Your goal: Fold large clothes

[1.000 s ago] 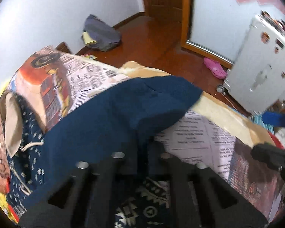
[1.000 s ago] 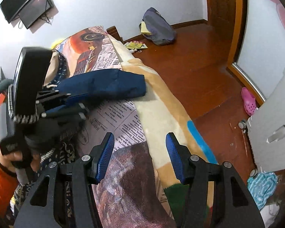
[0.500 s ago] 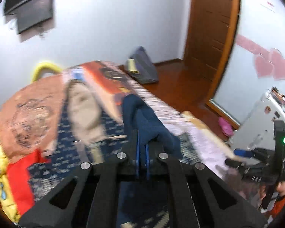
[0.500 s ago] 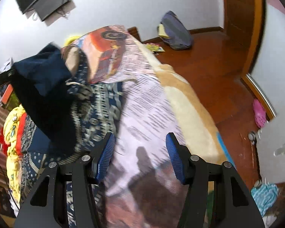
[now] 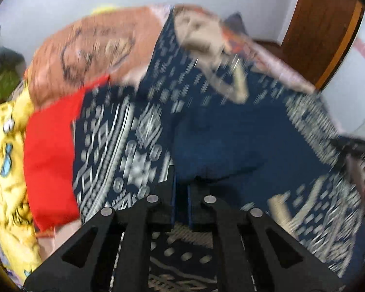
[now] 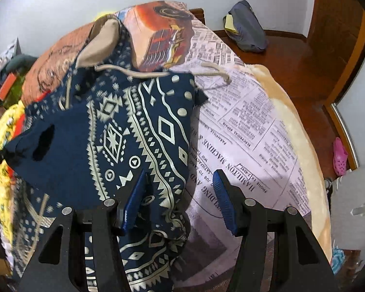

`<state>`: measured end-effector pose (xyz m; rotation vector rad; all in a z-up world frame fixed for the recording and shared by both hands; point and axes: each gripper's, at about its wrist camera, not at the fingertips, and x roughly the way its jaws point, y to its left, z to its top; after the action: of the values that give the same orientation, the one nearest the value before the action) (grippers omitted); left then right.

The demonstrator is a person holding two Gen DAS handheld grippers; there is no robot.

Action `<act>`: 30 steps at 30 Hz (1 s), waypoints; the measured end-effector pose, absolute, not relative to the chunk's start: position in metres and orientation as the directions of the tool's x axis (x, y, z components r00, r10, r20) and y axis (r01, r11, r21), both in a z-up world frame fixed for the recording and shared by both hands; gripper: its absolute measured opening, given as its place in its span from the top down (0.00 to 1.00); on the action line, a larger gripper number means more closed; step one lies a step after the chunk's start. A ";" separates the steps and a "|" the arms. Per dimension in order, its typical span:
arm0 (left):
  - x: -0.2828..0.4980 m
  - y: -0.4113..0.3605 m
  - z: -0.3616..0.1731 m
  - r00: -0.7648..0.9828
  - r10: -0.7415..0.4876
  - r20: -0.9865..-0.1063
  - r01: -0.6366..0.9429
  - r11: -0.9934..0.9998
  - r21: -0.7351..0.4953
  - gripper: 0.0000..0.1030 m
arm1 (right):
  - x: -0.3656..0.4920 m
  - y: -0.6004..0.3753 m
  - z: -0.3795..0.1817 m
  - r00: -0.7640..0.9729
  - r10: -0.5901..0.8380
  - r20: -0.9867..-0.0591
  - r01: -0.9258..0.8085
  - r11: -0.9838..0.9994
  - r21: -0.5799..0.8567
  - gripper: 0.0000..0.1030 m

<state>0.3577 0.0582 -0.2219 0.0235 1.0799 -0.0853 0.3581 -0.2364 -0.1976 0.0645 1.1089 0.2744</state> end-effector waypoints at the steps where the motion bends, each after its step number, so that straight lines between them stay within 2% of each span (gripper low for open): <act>1: 0.355 0.062 -0.232 0.452 -0.037 -0.891 0.078 0.997 -0.002 0.77 | 0.357 -0.235 -0.197 0.421 0.247 -0.873 -0.196 0.964 0.179 0.46; 2: 0.352 0.066 -0.240 0.446 -0.010 -0.895 0.066 0.998 0.022 0.69 | 0.356 -0.234 -0.197 0.422 0.241 -0.874 -0.201 0.965 0.169 0.45; 3: 0.348 0.070 -0.247 0.449 0.016 -0.894 0.054 0.998 0.045 0.56 | 0.355 -0.234 -0.196 0.421 0.237 -0.876 -0.203 0.965 0.164 0.45; 4: 0.345 0.072 -0.250 0.463 0.045 -0.885 0.041 0.997 0.072 0.48 | 0.354 -0.234 -0.195 0.420 0.234 -0.877 -0.205 0.966 0.159 0.45; 6: 0.339 0.071 -0.250 0.485 0.064 -0.872 0.041 0.995 0.096 0.45 | 0.353 -0.231 -0.195 0.420 0.226 -0.879 -0.207 0.967 0.150 0.44; 11: 0.328 0.048 -0.236 0.521 0.086 -0.849 0.130 0.975 0.179 0.45 | 0.352 -0.225 -0.196 0.420 0.210 -0.883 -0.216 0.968 0.127 0.37; 15: 0.322 0.022 -0.217 0.547 -0.017 -0.837 0.244 0.959 0.140 0.45 | 0.352 -0.218 -0.198 0.423 0.190 -0.886 -0.223 0.970 0.102 0.34; 17: 0.323 0.008 -0.213 0.561 -0.019 -0.827 0.278 0.946 0.167 0.45 | 0.351 -0.217 -0.198 0.423 0.188 -0.886 -0.226 0.969 0.098 0.33; 23: 0.350 -0.019 -0.241 0.501 0.021 -0.865 0.344 0.913 0.221 0.45 | 0.350 -0.217 -0.198 0.419 0.196 -0.886 -0.231 0.967 0.104 0.33; 27: 0.366 -0.014 -0.248 0.490 -0.014 -0.872 0.316 0.935 0.162 0.45 | 0.349 -0.217 -0.198 0.419 0.201 -0.885 -0.237 0.966 0.106 0.33; 29: 0.377 -0.005 -0.249 0.480 -0.045 -0.876 0.277 0.955 0.102 0.51 | 0.349 -0.218 -0.198 0.419 0.203 -0.885 -0.239 0.965 0.108 0.33; 30: 0.381 0.000 -0.248 0.486 -0.038 -0.873 0.254 0.962 0.099 0.66 | 0.349 -0.218 -0.198 0.418 0.204 -0.885 -0.239 0.965 0.109 0.33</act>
<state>0.3812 -0.0001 -0.2483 0.2270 1.0501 -0.1798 0.3488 -0.2179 -0.1985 -0.0354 1.1049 0.2778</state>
